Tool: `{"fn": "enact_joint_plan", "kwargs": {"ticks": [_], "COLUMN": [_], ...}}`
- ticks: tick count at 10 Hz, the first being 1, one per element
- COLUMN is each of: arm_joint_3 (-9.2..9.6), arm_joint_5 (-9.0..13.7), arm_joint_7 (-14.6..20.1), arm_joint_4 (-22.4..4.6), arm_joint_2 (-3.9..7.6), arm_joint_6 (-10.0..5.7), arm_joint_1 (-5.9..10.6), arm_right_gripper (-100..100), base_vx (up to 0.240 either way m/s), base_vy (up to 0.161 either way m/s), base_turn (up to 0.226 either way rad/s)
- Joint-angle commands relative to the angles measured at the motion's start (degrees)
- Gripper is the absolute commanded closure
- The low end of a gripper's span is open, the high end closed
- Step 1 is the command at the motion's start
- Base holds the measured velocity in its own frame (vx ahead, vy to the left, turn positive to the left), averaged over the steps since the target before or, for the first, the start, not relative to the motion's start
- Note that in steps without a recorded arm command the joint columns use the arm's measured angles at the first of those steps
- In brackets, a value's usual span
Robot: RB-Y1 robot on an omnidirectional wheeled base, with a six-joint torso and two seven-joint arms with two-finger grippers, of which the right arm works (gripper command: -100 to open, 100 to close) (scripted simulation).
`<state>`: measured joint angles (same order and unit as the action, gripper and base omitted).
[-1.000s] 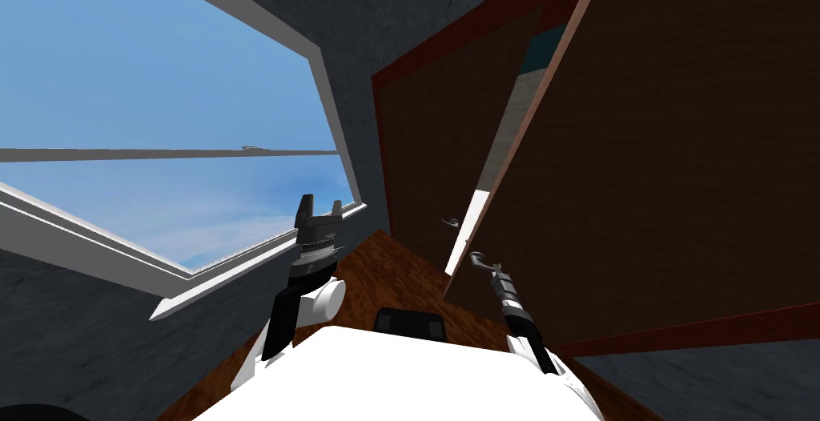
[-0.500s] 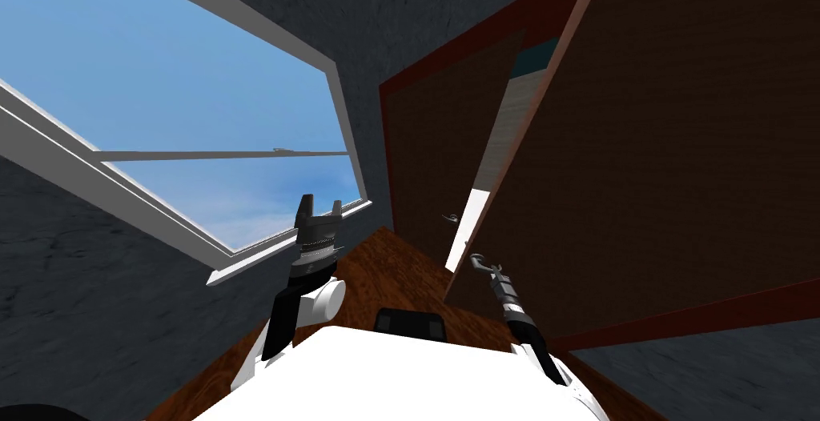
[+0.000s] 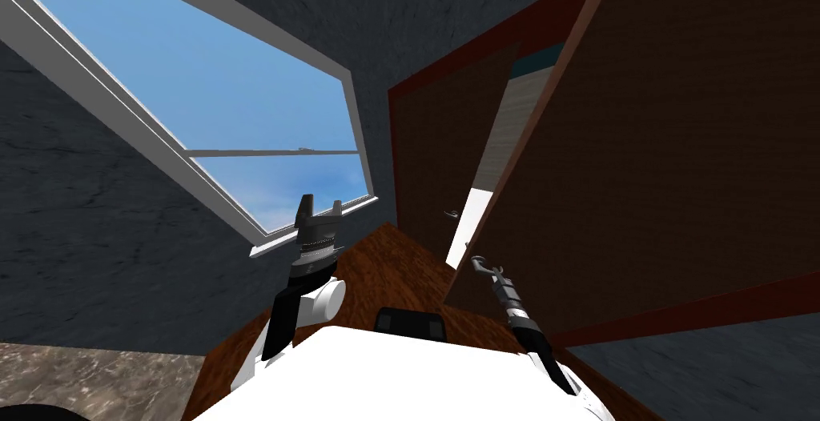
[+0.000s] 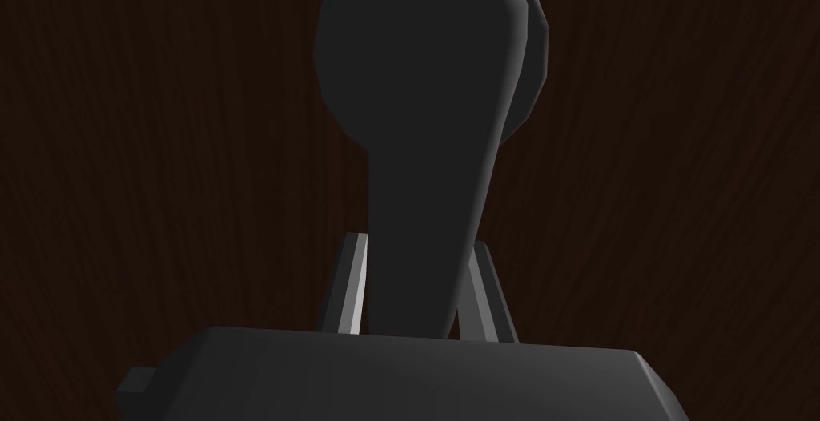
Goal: Pull the door open
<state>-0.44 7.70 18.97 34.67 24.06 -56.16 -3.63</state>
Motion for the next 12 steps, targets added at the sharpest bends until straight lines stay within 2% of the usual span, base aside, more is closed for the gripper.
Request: {"fn": "enact_joint_plan", "kwargs": {"ticks": [1, 6, 7, 8, 10, 11, 12], "arm_joint_3": [1.19, 3.71, 2.84, 3.49, 3.98, 4.52, 4.52], "arm_joint_5": [-0.6, -1.9, -1.4, -1.6, -1.8, -2.0, -2.0], "arm_joint_7": [1.0, 3.8, 3.5, 4.0, 4.5, 4.9, 4.9], "arm_joint_4": [-0.1, 0.4, 0.7, 0.2, -0.2, -0.7, -0.7], "arm_joint_2": [0.19, 1.91, 2.33, 2.72, 3.04, 3.38, 3.38], "arm_joint_6": [-1.85, -6.33, -5.09, -7.07, -8.71, -10.52, -10.52], "arm_joint_1": [-0.99, -4.30, -4.22, -5.43, -6.22, -7.08, -7.08], "arm_right_gripper": [100, 100, 100, 100, 100, 100, 100], "base_vx": [-0.184, -0.200, -0.089, -0.206, -0.193, -0.211, -0.181], "base_vy": [-0.056, -0.039, -0.028, -0.058, -0.072, -0.087, -0.064], "base_turn": [0.124, 0.119, -0.003, 0.205, 0.177, 0.231, 0.113]}}
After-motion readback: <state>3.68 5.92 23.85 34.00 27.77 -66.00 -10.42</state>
